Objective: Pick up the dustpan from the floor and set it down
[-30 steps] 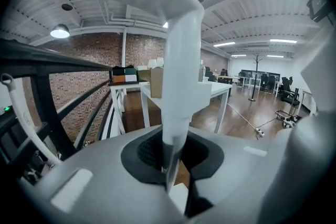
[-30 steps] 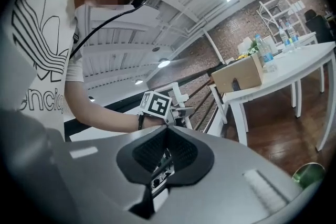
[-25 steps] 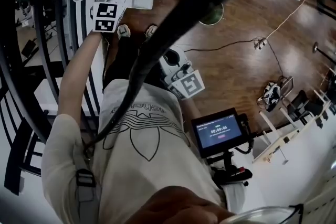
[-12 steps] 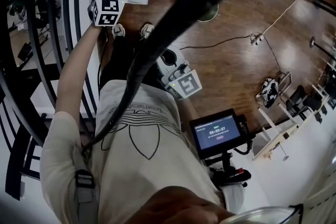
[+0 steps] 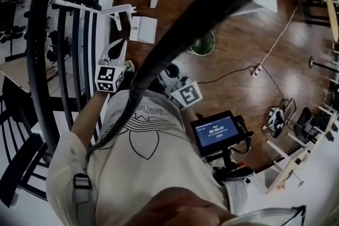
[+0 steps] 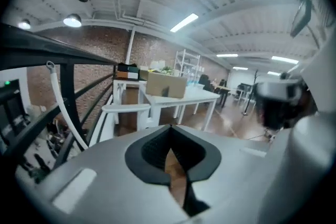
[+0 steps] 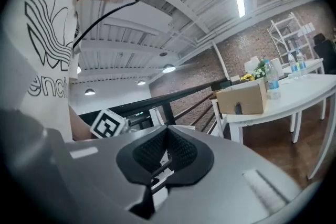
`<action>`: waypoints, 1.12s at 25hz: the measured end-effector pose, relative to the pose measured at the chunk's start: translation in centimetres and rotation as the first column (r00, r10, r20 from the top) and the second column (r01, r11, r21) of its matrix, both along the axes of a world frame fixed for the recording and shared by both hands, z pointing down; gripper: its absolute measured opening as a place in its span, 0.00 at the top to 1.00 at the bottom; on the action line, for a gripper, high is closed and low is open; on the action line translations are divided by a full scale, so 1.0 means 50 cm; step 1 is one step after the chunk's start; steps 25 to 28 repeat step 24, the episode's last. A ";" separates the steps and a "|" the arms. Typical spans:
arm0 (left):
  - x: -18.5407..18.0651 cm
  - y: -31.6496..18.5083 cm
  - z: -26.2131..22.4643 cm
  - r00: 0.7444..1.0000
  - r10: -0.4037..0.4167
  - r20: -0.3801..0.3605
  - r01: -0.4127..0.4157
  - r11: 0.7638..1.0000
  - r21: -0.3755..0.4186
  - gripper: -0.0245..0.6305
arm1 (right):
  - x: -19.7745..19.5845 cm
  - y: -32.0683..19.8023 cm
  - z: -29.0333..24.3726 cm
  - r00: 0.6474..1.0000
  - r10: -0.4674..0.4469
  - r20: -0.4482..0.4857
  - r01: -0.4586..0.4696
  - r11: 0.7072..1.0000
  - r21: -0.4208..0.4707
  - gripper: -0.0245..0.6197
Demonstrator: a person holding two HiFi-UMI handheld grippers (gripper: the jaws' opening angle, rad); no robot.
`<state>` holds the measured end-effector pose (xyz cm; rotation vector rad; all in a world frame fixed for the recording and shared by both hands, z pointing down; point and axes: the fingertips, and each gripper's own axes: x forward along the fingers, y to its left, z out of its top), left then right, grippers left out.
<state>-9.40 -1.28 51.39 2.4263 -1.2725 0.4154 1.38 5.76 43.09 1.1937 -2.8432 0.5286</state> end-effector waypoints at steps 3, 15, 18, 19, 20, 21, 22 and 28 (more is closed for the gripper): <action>0.054 0.039 -0.086 0.988 0.076 -0.132 -0.074 0.997 0.020 0.93 | -0.006 -0.010 0.014 1.000 -0.007 -0.021 0.008 1.000 0.012 0.96; 0.085 0.030 -0.179 0.983 0.127 -0.137 -0.097 0.973 0.207 0.93 | -0.057 -0.065 -0.009 0.998 -0.042 -0.046 0.047 0.991 0.122 0.96; 0.102 0.013 -0.129 0.981 0.144 -0.132 -0.115 0.972 0.208 0.93 | -0.043 -0.089 0.034 0.997 -0.041 -0.069 0.050 0.990 0.130 0.96; 0.111 0.011 -0.124 0.981 0.146 -0.130 -0.116 0.970 0.214 0.93 | -0.035 -0.092 0.038 0.996 -0.042 -0.072 0.052 0.989 0.137 0.96; 0.121 0.009 -0.126 0.981 0.145 -0.130 -0.114 0.968 0.223 0.93 | -0.026 -0.094 0.035 0.996 -0.043 -0.072 0.053 0.988 0.145 0.96; 0.131 0.006 -0.131 0.981 0.145 -0.130 -0.112 0.966 0.231 0.93 | -0.016 -0.095 0.029 0.996 -0.044 -0.072 0.055 0.987 0.154 0.96; 0.143 0.003 -0.137 0.981 0.145 -0.131 -0.111 0.965 0.238 0.93 | -0.006 -0.096 0.022 0.996 -0.045 -0.073 0.057 0.985 0.163 0.96; 0.167 -0.001 -0.149 0.980 0.149 -0.133 -0.113 0.962 0.247 0.93 | 0.014 -0.098 0.008 0.996 -0.048 -0.077 0.061 0.982 0.181 0.96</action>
